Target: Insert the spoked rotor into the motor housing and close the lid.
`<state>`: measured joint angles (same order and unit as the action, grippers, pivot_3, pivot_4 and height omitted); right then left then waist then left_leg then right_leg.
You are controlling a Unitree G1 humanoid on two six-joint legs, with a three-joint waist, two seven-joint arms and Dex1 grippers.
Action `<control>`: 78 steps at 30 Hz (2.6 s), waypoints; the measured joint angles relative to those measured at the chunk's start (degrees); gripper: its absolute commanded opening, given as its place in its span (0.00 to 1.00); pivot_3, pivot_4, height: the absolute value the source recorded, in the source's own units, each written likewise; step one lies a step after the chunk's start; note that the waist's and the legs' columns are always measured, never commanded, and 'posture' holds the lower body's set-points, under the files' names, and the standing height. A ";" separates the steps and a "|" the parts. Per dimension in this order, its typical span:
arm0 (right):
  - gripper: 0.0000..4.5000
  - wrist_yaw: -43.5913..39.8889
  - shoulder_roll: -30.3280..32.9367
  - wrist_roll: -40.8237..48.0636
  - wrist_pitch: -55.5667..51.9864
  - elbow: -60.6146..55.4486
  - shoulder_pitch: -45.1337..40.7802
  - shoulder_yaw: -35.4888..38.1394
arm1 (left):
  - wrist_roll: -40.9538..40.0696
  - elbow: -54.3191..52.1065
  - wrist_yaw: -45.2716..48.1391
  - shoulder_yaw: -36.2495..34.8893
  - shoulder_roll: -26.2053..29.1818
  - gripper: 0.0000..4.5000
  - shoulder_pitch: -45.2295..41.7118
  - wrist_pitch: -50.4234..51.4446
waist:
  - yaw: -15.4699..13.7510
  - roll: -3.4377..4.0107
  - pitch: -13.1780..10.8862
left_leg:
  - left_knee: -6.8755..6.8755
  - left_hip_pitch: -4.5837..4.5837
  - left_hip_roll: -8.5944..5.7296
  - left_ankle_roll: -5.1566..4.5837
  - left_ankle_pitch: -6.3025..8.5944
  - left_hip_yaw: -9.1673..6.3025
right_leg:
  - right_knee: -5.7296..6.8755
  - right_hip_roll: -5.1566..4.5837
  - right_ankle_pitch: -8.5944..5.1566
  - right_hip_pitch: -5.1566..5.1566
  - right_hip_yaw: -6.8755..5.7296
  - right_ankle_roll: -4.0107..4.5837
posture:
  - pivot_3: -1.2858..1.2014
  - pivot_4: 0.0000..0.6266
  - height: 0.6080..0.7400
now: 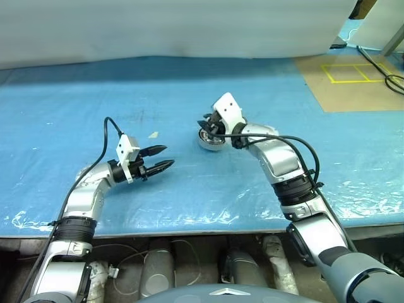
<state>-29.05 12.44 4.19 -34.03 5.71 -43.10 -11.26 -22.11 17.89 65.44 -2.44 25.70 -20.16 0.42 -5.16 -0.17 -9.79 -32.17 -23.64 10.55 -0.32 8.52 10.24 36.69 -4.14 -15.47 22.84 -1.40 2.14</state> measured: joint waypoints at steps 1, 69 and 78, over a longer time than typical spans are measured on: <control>0.27 0.94 -0.70 0.23 -1.46 -0.34 -0.47 0.74 | 0.10 0.01 0.00 0.04 -0.04 0.67 0.00 -0.05 | 0.01 0.00 0.00 | 0.00 0.00 0.00 0.00 0.00 0.00 | 0.00 0.00 0.00 0.00 0.00 0.00 | 0.52 0.24 1.00; 0.15 -40.91 15.80 -18.00 49.72 50.88 -27.49 -8.08 | 0.89 -0.42 -1.46 0.53 -2.21 0.67 1.05 -0.38 | 1.41 0.06 -0.05 | -0.86 -0.59 0.24 -0.75 0.04 -0.05 | 0.29 0.02 0.04 0.22 -0.17 0.27 | 0.52 0.24 1.00; 0.15 -38.15 12.30 -15.19 18.81 54.41 -33.50 -2.91 | 1.03 -0.24 -1.42 0.71 -2.45 0.67 1.07 -0.71 | 1.10 0.19 -0.14 | -0.84 -0.63 0.23 -0.74 0.05 -0.06 | 0.25 0.02 0.04 0.22 -0.19 0.28 | 0.52 0.24 1.00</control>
<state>-67.19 24.74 -10.99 -15.23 60.12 -76.60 -14.17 -21.08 17.65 64.02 -1.73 23.25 -19.09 -0.29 -4.07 0.02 -9.93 -33.01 -24.27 10.78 -1.06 8.57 10.19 36.94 -4.13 -15.43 23.06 -1.59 2.42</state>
